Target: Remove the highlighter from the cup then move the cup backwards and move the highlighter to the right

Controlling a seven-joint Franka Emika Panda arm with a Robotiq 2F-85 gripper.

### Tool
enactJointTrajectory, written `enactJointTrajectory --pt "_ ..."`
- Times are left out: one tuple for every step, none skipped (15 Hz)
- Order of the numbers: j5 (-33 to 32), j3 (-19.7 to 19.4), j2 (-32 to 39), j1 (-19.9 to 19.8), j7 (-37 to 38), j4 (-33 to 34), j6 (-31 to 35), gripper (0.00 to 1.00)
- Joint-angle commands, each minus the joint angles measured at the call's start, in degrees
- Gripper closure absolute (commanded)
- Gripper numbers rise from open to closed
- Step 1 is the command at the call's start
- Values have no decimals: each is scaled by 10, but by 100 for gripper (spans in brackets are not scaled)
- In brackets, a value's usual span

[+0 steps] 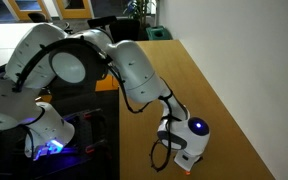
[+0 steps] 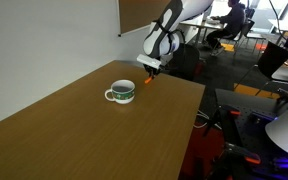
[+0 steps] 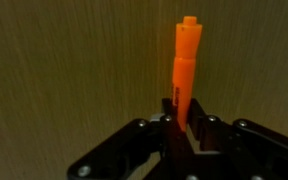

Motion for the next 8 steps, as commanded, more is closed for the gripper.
enactJointTrajectory --pt "14 13 21 -13 8 34 -9 95" --pt "15 14 25 -13 8 38 -10 95" --pt "15 14 29 -14 7 42 -11 95" --pt "15 15 34 -14 7 47 -12 95" --pt "14 14 36 -14 7 50 -13 95" --pt "14 14 36 -13 6 51 -13 55" --pt "13 14 37 -13 6 53 -13 54" --pt "12 12 37 -11 7 53 -12 48"
